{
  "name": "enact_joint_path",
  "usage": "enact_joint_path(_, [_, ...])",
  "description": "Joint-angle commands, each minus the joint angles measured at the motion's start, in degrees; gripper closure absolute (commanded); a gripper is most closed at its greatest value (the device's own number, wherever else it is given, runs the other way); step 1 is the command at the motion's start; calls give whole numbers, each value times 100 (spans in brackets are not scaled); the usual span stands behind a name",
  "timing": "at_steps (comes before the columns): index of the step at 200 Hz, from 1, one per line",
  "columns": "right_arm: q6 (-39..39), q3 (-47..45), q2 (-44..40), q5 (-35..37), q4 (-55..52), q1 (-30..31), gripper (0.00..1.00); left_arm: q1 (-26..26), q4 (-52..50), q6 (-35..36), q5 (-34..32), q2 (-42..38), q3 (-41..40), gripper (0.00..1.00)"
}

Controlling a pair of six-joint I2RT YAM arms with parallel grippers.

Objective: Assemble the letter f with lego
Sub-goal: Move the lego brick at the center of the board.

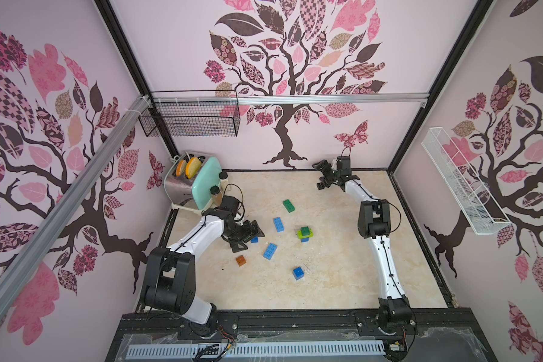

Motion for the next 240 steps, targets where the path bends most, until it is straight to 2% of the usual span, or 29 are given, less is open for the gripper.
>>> enact_joint_path(1, [-342, -504, -171, -427, -790, 57, 1, 51, 130, 18, 102, -36, -53, 9])
enact_joint_path(50, [-1491, -1407, -873, -745, -1752, 253, 0, 61, 227, 96, 220, -56, -137, 9])
enact_joint_path(90, [-2673, -1494, -971, -818, -2842, 689, 0, 99, 200, 202, 266, -264, -265, 9])
enact_joint_path(127, [-2932, -2239, -1397, -542, -3074, 1009, 1, 185, 89, 299, 266, -629, -477, 9])
enact_joint_path(163, [-3237, -3067, -2304, 251, -2980, 1224, 0, 219, -17, 356, 245, -990, -643, 9])
enact_joint_path(211, [-3591, -3145, -2751, 1227, -3004, 1261, 0, 230, -68, 371, 211, -1239, -812, 9])
enact_joint_path(240, [-3790, -2984, -2689, 1666, -3199, 1345, 1, 235, -140, 349, 135, -1378, -831, 9])
